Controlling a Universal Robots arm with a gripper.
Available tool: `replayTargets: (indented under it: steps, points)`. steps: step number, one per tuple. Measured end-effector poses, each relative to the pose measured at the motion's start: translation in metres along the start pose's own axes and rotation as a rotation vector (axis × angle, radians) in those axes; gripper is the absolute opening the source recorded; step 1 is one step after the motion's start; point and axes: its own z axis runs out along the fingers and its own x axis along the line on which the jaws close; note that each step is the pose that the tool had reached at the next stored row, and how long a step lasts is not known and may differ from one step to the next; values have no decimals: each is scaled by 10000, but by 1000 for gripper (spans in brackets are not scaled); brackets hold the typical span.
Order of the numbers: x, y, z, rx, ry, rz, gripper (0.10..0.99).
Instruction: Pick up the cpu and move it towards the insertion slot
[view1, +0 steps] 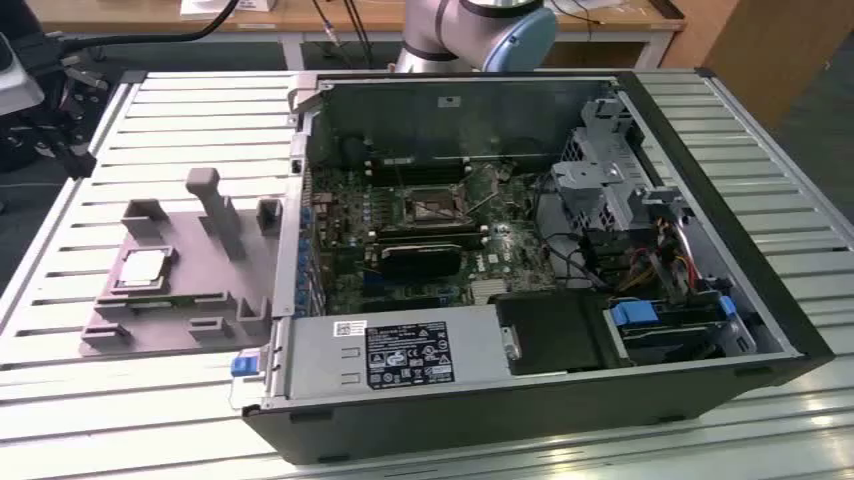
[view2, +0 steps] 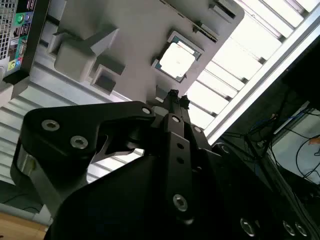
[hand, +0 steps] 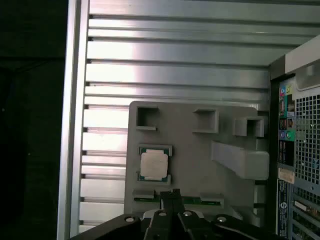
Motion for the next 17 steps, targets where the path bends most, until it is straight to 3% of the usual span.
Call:
replayTargets:
  steps: [12,17]
  points:
    - [0,0,1,1,1,0,102]
    - [0,-2,57,0,1,0,102]
